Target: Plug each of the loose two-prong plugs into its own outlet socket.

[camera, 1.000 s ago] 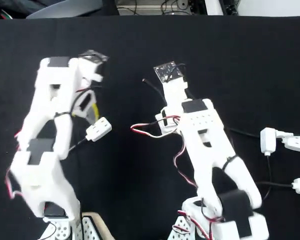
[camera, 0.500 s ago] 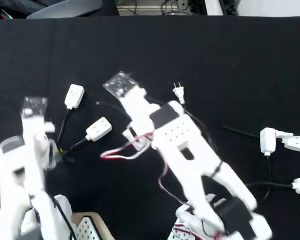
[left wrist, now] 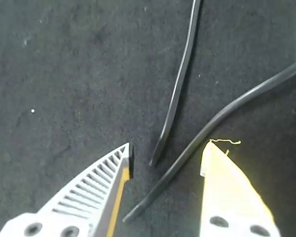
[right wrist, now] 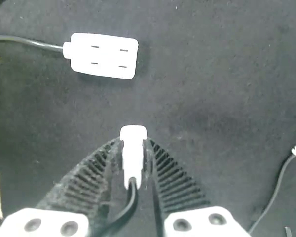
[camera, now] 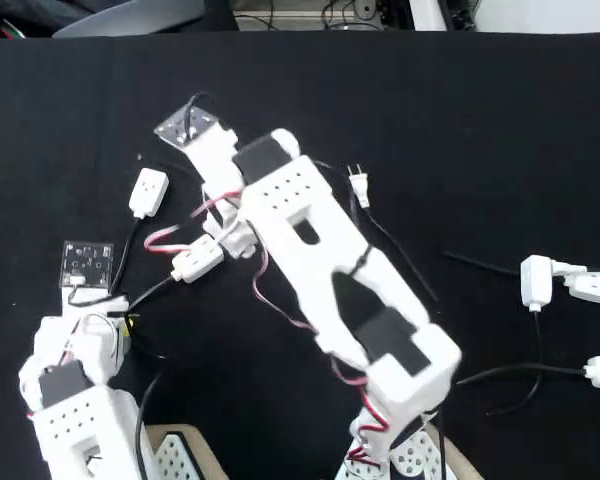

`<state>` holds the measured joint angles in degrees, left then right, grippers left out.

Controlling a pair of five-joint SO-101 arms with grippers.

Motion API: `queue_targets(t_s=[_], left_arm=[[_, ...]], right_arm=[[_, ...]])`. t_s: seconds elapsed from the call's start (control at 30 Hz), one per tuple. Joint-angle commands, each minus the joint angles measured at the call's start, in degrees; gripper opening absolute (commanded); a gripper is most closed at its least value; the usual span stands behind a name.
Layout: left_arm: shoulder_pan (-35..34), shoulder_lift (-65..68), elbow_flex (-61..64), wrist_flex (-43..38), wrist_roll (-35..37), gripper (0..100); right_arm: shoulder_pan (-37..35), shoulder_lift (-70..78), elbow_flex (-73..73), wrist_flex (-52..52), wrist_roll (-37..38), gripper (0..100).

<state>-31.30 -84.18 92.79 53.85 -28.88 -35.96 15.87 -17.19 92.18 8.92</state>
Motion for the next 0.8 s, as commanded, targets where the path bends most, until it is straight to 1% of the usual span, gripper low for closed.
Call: queue_targets(t_s=[0.0,0.07,0.2,0.33,0.43,0.6,0.77], left_arm=[[0.1,-14.7,2.3,6.2,-0.3,21],[0.1,-21.1,3.8,10.1,-0.3,16],[2.1,-18.9,2.9,10.1,-0.4,8],[2.6,-20.5,2.9,10.6,0.1,8],[1.9,-20.6,2.8,10.2,4.4,8],[-3.8,-20.5,2.9,10.1,5.3,8],[-5.1,-20.5,2.9,10.2,5.3,8]], right_arm=[[-0.7,3.9,-10.9,4.6,0.2,1.1],[-0.8,6.9,-13.9,5.6,0.2,1.1],[-1.0,11.4,-17.5,5.5,0.1,1.1],[-2.1,13.6,-18.9,5.4,-0.1,1.1],[-4.0,13.9,-18.6,3.9,-0.2,1.1],[-7.2,14.0,-18.6,-0.6,-3.6,1.1],[-7.6,15.3,-16.3,-4.0,-6.9,1.1]])
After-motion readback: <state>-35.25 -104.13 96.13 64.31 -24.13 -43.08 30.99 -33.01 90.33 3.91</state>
